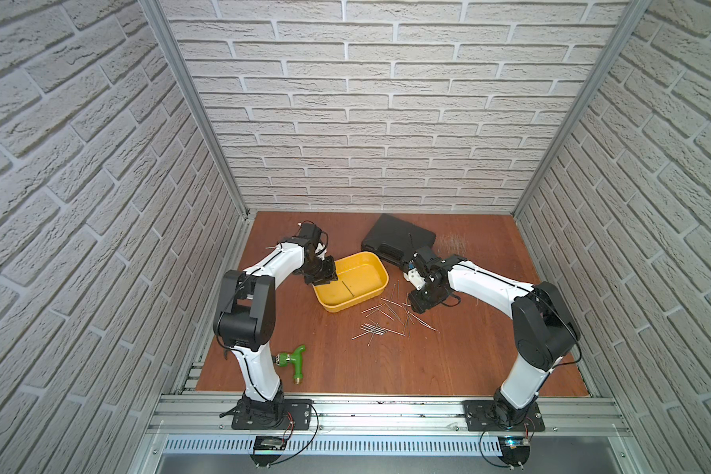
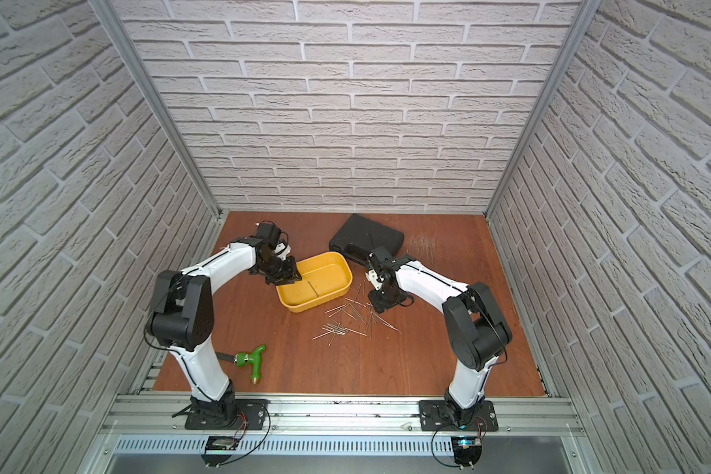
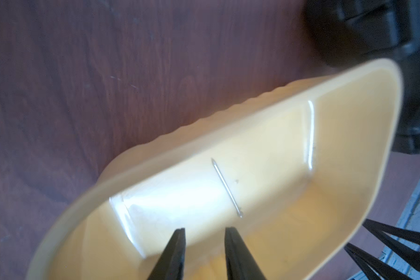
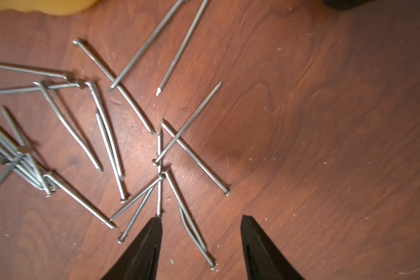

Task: Put the nails on the desktop into the storage box
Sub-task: Place the nail in the storage box, then pick up the nail from the center of the board.

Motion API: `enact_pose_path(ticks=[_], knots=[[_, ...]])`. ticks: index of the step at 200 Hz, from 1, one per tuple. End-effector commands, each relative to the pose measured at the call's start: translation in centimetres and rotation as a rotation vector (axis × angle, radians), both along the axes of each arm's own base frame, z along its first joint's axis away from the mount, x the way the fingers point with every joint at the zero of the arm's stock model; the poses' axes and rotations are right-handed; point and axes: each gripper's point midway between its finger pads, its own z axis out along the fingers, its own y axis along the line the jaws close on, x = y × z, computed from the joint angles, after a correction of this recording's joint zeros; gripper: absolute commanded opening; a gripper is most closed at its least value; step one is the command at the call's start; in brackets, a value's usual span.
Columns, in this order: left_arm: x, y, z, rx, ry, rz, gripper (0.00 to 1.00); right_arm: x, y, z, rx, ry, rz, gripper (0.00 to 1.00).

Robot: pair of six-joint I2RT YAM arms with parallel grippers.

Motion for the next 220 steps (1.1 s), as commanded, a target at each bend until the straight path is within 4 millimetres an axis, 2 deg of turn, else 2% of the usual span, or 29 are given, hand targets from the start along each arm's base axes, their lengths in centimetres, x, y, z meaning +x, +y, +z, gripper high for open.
enact_pose_path(ticks=[1, 25, 43, 93, 164, 220], knots=[[-0.9, -1.1, 3.0, -0.045, -0.066, -0.027, 0.38, 0.6, -0.5, -0.1, -0.039, -0.004, 0.032, 0.57], [-2.0, -2.1, 4.7, -0.076, -0.112, -0.05, 0.42, 0.9, -0.6, -0.8, -0.052, 0.01, 0.035, 0.56], [-2.9, -2.7, 5.3, -0.094, -0.132, -0.06, 0.43, 1.1, -0.6, -1.3, -0.059, 0.014, 0.039, 0.56], [-5.4, -3.3, 5.6, -0.12, -0.136, -0.076, 0.45, 1.5, -0.9, -2.5, -0.072, 0.033, 0.034, 0.54], [-6.4, -3.6, 5.5, -0.142, -0.129, -0.08, 0.45, 1.8, -0.8, -3.7, -0.061, 0.057, 0.029, 0.5], [-6.9, -3.6, 5.7, -0.145, -0.131, -0.086, 0.46, 1.2, -0.5, -4.3, -0.042, 0.082, 0.025, 0.35]])
